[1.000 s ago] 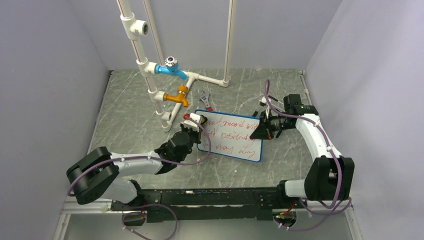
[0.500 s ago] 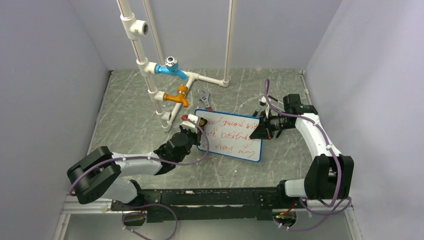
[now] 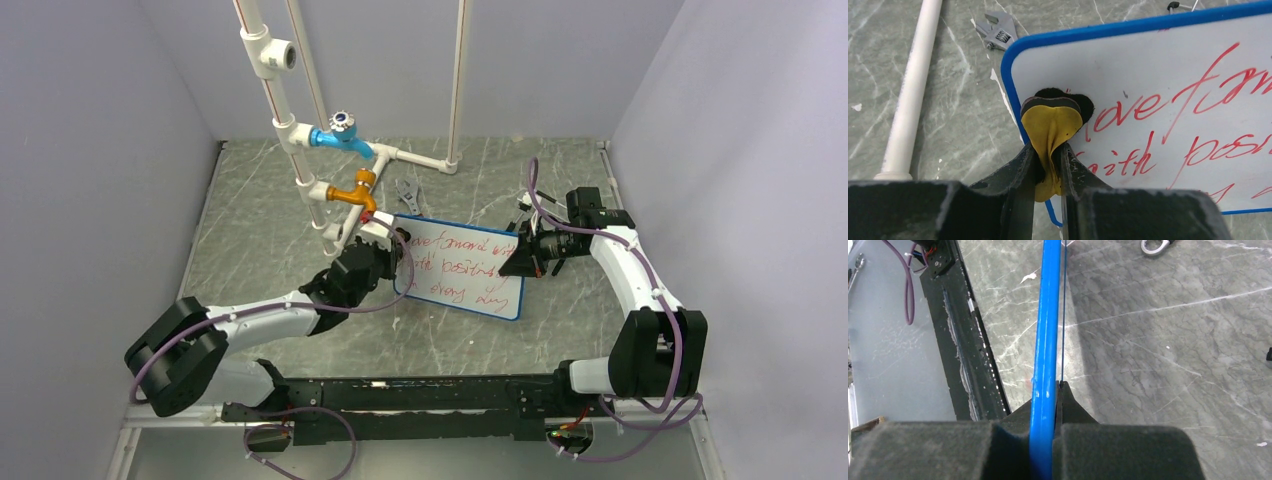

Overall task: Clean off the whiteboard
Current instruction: Erase the center of the board with the whiteboard.

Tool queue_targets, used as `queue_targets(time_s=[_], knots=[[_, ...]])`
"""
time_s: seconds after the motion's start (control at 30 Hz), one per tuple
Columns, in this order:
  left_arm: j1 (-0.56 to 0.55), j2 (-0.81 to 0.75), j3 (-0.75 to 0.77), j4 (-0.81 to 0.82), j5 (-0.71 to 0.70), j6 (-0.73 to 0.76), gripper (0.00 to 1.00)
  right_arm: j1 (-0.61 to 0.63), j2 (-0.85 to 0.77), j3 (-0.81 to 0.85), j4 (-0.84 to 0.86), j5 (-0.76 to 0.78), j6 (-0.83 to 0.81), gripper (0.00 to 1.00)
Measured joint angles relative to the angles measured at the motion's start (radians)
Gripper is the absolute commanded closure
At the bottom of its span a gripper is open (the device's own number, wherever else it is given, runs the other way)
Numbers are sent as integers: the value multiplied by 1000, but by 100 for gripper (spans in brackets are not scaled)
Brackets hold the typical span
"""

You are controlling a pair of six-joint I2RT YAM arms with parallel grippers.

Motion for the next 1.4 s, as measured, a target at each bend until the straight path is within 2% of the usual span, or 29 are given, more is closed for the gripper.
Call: queue_targets(time_s=[0.2,0.57,0.8,0.97,1.4], knots=[[10,-14,46,-72,16,28,100,0,0,0,0,2,-6,100],[-38,12,45,-63,24,115,100,0,2,0,-6,2,-9,100],[-67,15,-40,3,8,74,100,0,18,2,-19,-8,-50,100],[-71,-27,-46,-44,-6,58,100,3,32,14,-45,-16,-121,100],[18,-114,-27,-102,50,91,100,15,46,29,-83,-22,-171,100]])
